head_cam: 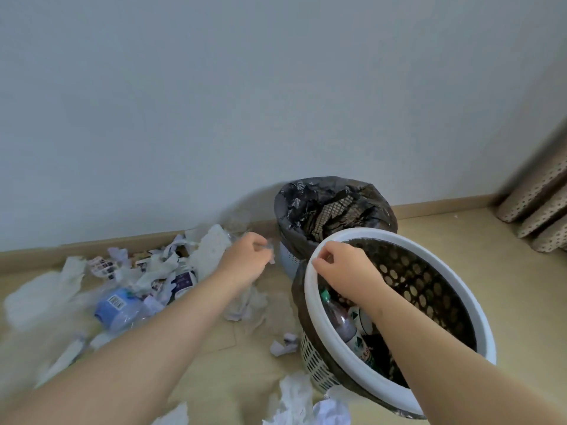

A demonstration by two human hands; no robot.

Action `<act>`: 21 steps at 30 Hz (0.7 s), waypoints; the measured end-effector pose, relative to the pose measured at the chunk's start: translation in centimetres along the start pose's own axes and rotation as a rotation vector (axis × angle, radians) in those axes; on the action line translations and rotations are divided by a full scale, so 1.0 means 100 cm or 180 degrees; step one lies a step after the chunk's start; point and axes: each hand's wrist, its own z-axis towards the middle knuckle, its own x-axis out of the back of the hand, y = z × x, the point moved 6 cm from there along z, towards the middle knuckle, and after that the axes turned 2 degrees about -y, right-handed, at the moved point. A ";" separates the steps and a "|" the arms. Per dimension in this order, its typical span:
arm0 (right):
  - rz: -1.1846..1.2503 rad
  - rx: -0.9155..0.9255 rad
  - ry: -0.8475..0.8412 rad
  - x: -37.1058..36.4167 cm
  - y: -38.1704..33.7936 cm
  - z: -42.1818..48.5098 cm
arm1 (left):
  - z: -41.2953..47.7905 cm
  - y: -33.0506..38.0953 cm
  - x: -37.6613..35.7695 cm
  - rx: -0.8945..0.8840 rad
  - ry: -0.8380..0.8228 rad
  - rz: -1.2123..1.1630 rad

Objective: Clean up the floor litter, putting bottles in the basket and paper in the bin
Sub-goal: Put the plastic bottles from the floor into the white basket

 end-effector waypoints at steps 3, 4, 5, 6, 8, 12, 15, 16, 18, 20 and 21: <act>0.0139 0.0197 0.0405 -0.003 -0.043 0.005 | 0.000 -0.022 0.033 0.0072 0.0190 -0.0142; 0.0234 0.0290 0.0490 -0.008 -0.058 0.007 | -0.001 -0.031 0.042 0.0099 0.0245 -0.0162; 0.0286 0.0378 0.0485 -0.015 -0.072 0.009 | -0.002 -0.040 0.050 0.0143 0.0281 -0.0151; 0.0289 0.0440 0.0402 -0.025 -0.084 0.010 | -0.002 -0.048 0.054 0.0196 0.0282 -0.0109; 0.0264 0.0485 0.0116 -0.054 -0.099 0.013 | -0.004 -0.068 0.060 0.0340 0.0200 0.0000; 0.0101 0.0272 -0.0199 -0.100 -0.089 0.011 | -0.004 -0.099 0.059 0.0526 0.0101 0.0049; -0.0020 0.0149 -0.0165 -0.100 -0.068 0.009 | 0.002 -0.102 0.054 0.0568 0.0072 0.0008; -0.0021 0.0136 -0.0139 -0.097 -0.061 0.008 | 0.004 -0.100 0.050 0.0568 0.0056 -0.0063; 0.0016 0.0102 -0.0126 -0.092 -0.046 0.007 | 0.007 -0.091 0.040 0.0547 0.0003 -0.0192; 0.0032 -0.0030 -0.0199 -0.095 -0.027 0.005 | 0.006 -0.082 0.028 0.0515 -0.0064 -0.0204; 0.0007 -0.0124 -0.0249 -0.098 -0.016 0.005 | 0.004 -0.079 0.023 0.0506 -0.0113 -0.0168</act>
